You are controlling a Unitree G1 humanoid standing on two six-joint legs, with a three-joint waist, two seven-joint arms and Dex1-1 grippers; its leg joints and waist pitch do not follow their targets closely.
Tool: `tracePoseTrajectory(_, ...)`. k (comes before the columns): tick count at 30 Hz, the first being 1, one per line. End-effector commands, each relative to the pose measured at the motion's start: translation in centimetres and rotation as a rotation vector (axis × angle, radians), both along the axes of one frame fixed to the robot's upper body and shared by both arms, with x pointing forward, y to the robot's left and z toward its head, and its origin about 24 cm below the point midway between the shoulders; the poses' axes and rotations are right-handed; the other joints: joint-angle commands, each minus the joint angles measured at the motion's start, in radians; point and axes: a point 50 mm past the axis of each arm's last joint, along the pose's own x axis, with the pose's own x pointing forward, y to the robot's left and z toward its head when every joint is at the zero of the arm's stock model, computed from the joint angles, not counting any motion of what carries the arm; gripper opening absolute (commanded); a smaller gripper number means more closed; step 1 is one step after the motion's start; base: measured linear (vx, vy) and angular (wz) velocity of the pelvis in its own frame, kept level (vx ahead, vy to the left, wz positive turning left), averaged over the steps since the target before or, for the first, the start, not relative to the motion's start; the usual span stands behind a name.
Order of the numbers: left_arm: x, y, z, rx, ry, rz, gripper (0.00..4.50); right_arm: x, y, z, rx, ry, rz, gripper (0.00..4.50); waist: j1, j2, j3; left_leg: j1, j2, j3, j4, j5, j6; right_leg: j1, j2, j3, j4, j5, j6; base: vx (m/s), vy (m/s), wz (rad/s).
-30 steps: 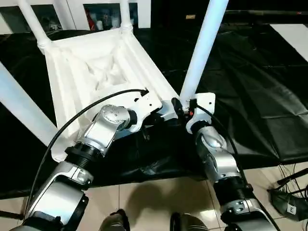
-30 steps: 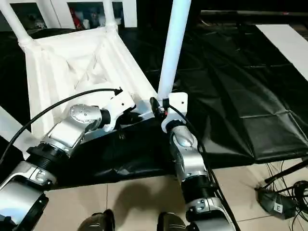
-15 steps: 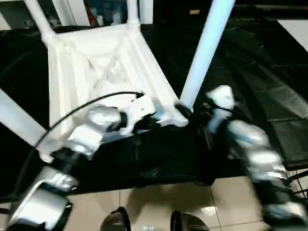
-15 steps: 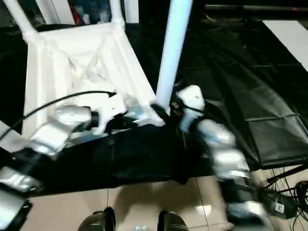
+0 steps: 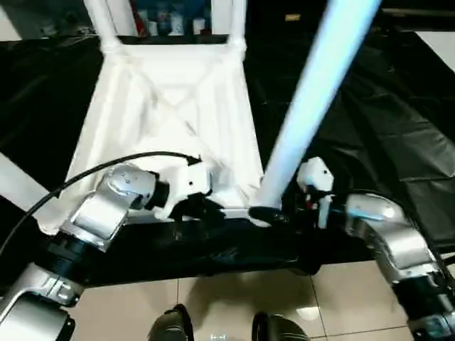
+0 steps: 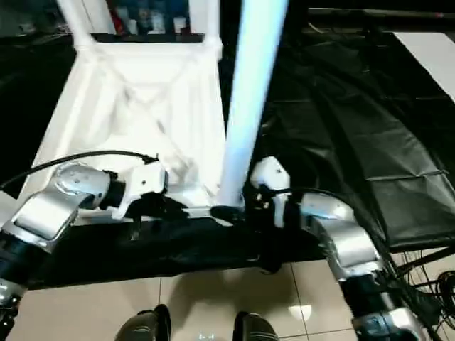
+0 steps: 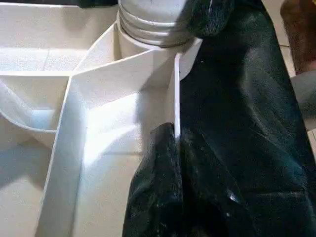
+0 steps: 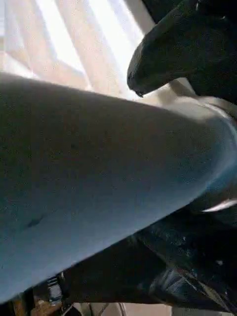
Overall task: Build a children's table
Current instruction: Rotate leg to tighten
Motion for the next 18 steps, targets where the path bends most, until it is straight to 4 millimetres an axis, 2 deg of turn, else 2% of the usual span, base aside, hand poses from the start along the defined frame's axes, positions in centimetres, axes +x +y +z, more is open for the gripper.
tracePoseTrajectory(1,-0.76,-0.81,-0.37,0.002,0.032,-0.069,0.0,-0.17,0.21,0.01,-0.02,-0.004,0.044,3.84,-0.002,-0.006,-0.083,0.033,0.042,-0.014,-0.051,-0.104,0.102,0.052,-0.072,0.048,-0.053,-0.019,-0.272,0.0,0.0,0.0)
tracePoseTrajectory(3,-0.75,-0.78,-0.39,0.003,0.032,-0.068,0.0,-0.2,0.23,-0.09,-0.029,-0.003,0.053,3.84,-0.001,-0.008,-0.087,0.031,0.04,-0.014,-0.048,-0.084,0.106,0.055,-0.072,0.048,-0.049,0.01,-0.272,0.0,0.0,0.0)
tracePoseTrajectory(4,-0.75,-0.68,-0.39,0.006,0.032,-0.064,0.0,-0.24,0.23,-0.21,-0.039,-0.001,0.067,3.59,0.0,-0.008,-0.089,0.03,0.039,-0.014,-0.046,-0.068,0.113,0.057,-0.071,0.048,-0.046,0.037,-0.274,0.0,0.0,0.0)
tracePoseTrajectory(7,-0.73,-0.56,-0.42,0.011,0.03,-0.056,0.0,-0.1,0.24,-0.26,-0.05,-0.007,0.067,3.33,0.001,-0.009,-0.092,0.029,0.038,-0.014,-0.043,-0.048,0.127,0.058,-0.07,0.047,-0.042,0.071,-0.282,0.0,0.0,0.0)
tracePoseTrajectory(13,-0.74,-0.52,-0.56,0.016,0.032,-0.049,0.0,0.03,0.27,-0.5,-0.073,-0.01,0.078,2.8,0.0,-0.012,-0.093,0.027,0.037,-0.014,-0.04,-0.047,0.134,0.06,-0.069,0.046,-0.039,0.071,-0.285,0.0,0.0,0.0)
tracePoseTrajectory(18,-0.72,-0.5,-0.65,0.017,0.033,-0.045,0.0,0.02,0.27,-0.99,-0.115,-0.019,0.091,2.69,-0.001,-0.012,-0.093,0.027,0.037,-0.014,-0.039,-0.052,0.132,0.059,-0.069,0.046,-0.039,0.055,-0.284,0.0,0.0,0.0)
